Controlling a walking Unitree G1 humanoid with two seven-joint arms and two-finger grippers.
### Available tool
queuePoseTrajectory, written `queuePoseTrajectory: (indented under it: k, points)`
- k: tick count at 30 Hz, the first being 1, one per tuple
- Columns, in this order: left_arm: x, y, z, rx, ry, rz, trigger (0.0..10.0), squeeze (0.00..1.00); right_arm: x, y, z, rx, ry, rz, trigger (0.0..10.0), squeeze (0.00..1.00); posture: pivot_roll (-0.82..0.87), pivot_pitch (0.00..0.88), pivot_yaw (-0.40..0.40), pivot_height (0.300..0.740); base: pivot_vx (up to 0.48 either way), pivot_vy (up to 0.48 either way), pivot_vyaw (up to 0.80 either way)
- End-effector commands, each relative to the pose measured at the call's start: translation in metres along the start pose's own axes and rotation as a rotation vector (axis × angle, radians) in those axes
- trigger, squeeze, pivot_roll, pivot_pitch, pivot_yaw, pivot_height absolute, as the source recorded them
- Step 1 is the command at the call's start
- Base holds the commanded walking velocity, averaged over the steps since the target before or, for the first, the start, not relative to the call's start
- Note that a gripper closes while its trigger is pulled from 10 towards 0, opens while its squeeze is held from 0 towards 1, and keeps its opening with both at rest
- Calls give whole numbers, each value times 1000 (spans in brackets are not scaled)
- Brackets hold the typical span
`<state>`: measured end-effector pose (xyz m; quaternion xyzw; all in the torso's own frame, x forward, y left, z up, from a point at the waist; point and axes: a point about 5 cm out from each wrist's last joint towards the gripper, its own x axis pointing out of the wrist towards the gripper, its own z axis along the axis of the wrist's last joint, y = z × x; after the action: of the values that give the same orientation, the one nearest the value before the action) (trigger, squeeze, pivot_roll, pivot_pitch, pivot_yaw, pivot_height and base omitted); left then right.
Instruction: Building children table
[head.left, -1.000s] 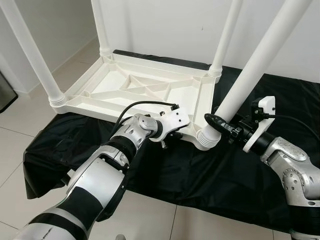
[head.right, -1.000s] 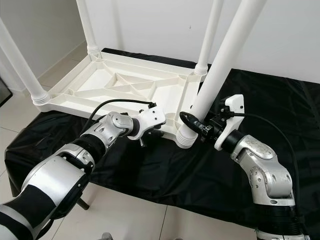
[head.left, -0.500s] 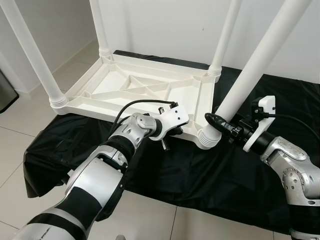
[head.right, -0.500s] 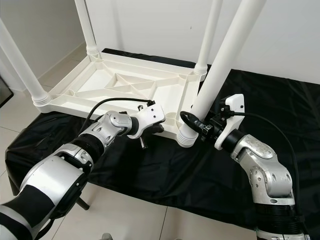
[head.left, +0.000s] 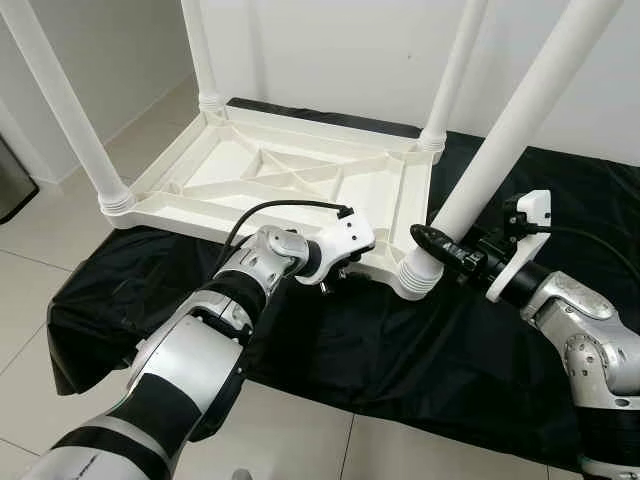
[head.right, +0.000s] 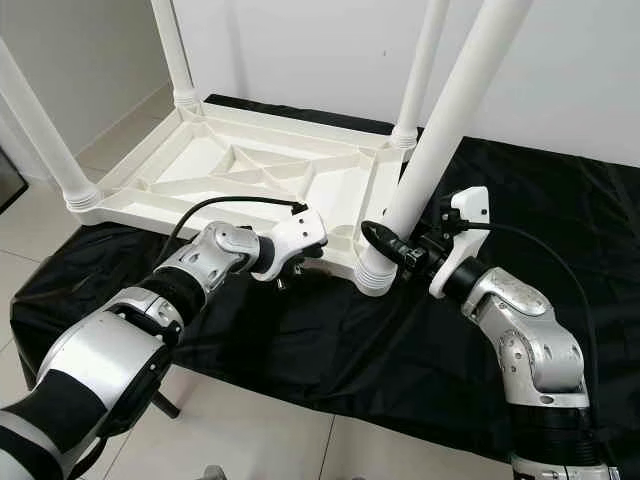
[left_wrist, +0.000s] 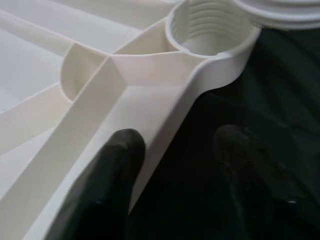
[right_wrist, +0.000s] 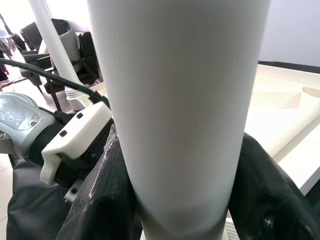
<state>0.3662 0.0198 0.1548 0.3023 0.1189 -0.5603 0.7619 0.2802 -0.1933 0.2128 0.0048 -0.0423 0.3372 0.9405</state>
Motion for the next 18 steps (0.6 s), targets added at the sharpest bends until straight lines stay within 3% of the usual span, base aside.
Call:
queuePoseTrajectory:
  k: [1,9,18]
  points:
    - [3,-6,-11,-8,83,-40,10000,0,2,0,6,-9,-33,3,10000,0,-68,36,20,740,0,0,0]
    - [5,2,-8,-30,113,97,10000,0,3,1,6,-5,-36,9,10000,0,-69,39,20,740,0,0,0]
    - [6,6,-1,-11,95,156,10000,0,3,1,6,-4,-37,3,10000,0,-74,46,22,740,0,0,0]
